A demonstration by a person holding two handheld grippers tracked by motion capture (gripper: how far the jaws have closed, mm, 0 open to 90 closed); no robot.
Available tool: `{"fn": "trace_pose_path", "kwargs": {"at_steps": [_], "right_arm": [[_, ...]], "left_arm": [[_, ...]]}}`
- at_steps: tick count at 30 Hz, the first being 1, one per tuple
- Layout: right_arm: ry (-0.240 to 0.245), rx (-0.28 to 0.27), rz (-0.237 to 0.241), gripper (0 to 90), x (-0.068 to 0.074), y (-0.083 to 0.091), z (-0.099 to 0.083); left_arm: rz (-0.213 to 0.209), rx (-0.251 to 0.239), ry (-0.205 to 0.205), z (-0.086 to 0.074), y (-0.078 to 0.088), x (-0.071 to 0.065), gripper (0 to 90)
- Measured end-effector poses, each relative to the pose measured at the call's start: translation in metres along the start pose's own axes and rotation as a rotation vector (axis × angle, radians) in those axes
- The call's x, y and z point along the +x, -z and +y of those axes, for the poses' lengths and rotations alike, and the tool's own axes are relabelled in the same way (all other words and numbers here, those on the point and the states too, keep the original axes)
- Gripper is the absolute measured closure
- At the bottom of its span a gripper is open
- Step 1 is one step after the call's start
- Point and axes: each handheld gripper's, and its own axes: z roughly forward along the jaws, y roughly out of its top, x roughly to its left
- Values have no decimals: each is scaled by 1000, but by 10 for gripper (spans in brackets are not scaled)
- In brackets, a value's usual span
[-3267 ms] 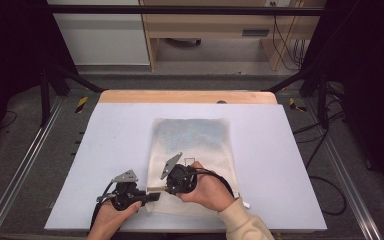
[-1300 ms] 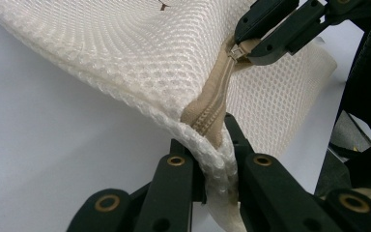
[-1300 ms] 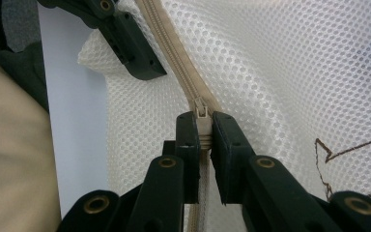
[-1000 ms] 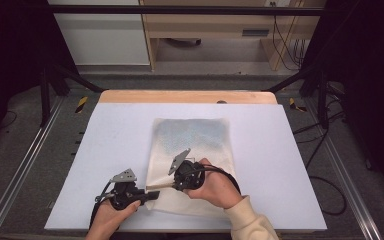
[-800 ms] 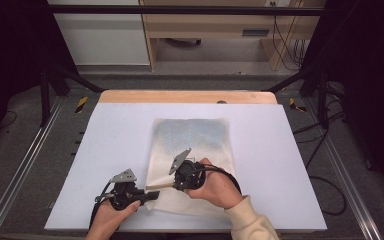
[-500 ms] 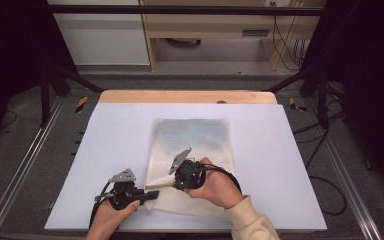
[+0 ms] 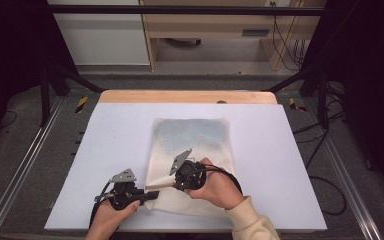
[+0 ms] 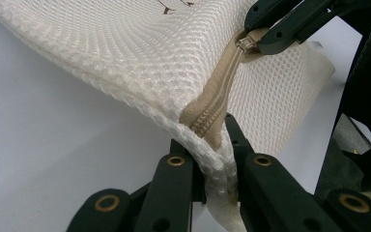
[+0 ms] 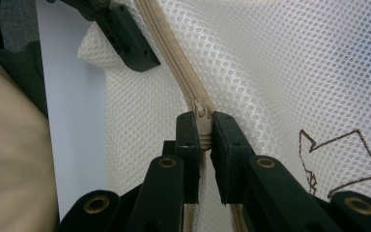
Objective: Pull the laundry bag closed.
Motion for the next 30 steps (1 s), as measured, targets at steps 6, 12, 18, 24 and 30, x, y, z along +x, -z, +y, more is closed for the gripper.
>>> {"fn": "trace_pose_path", "kwargs": {"at_steps": [6,12,18,24,30], "right_arm": [[4,-21,24,821,-6,0,-4],[-4,-15,13,821,-5,1,-7],[-14,-15,7,821,-2,2,-7],[-13,-25,20,821,-6,4,-10],[-26,-25,9,821,-5,7,-14]], "left_arm": [[1,-4,6,1,0,1,845],[-2,-2,3,0,0,0,844],[2,-3,3,-1,1,-1,844],[-3,-9,0,1,0,0,844],[10,-11,-12,0,0,-2,845]]}}
